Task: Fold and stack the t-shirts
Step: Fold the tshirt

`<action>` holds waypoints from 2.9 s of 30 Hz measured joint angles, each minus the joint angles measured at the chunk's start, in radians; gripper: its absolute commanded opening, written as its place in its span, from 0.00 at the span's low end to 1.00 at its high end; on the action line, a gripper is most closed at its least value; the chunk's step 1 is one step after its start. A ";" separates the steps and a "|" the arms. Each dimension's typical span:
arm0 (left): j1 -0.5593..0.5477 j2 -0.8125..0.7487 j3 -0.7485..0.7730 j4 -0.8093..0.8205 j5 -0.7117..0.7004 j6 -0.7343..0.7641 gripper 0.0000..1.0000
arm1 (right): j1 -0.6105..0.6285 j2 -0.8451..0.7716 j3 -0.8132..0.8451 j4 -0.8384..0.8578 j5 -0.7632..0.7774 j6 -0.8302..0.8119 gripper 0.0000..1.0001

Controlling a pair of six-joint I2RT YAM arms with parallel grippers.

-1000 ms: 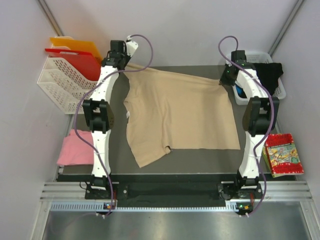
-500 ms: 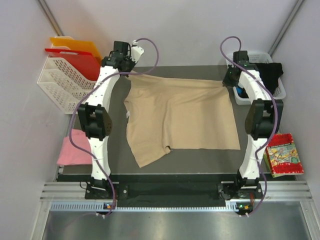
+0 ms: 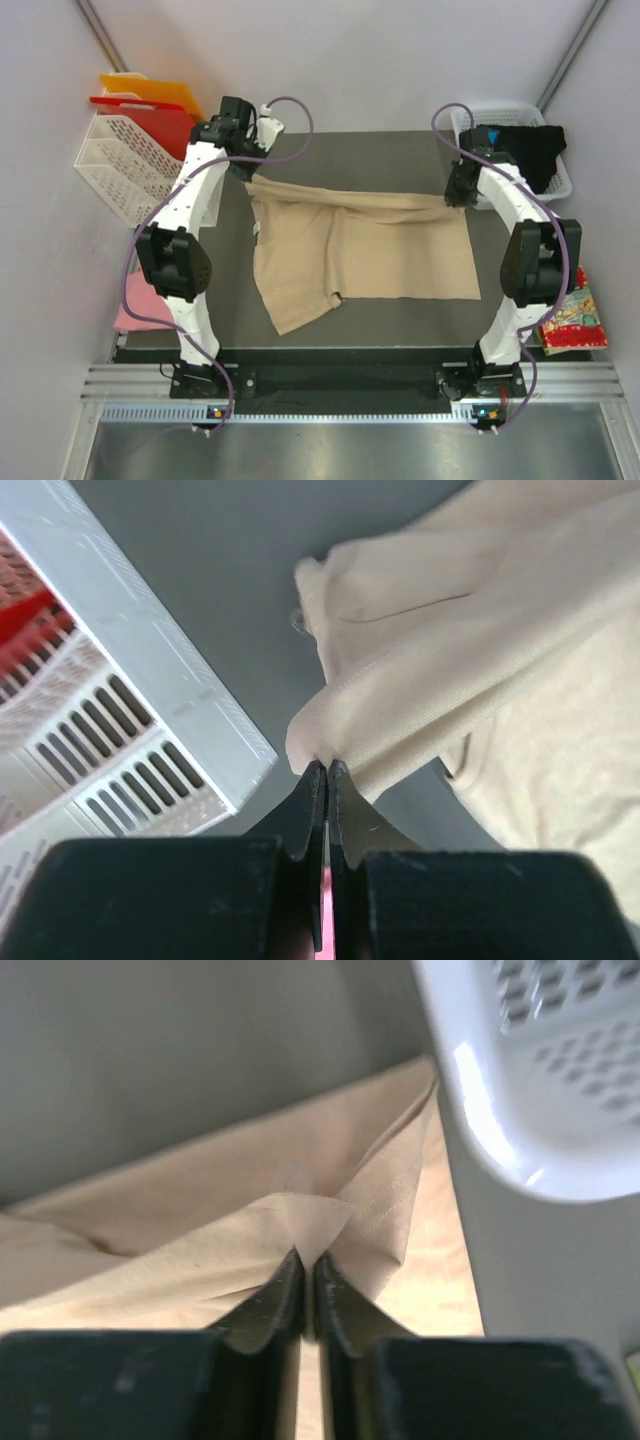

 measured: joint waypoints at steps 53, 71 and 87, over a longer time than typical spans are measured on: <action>0.043 0.427 0.026 -0.226 0.100 0.006 0.24 | 0.019 0.336 0.183 -0.119 0.082 0.004 0.40; 0.083 0.430 0.169 -0.204 -0.017 -0.002 0.22 | -0.002 0.310 0.261 -0.136 0.029 0.015 0.37; -0.073 0.297 0.115 -0.203 0.015 -0.009 0.22 | 0.165 0.210 0.249 -0.150 -0.076 -0.011 0.51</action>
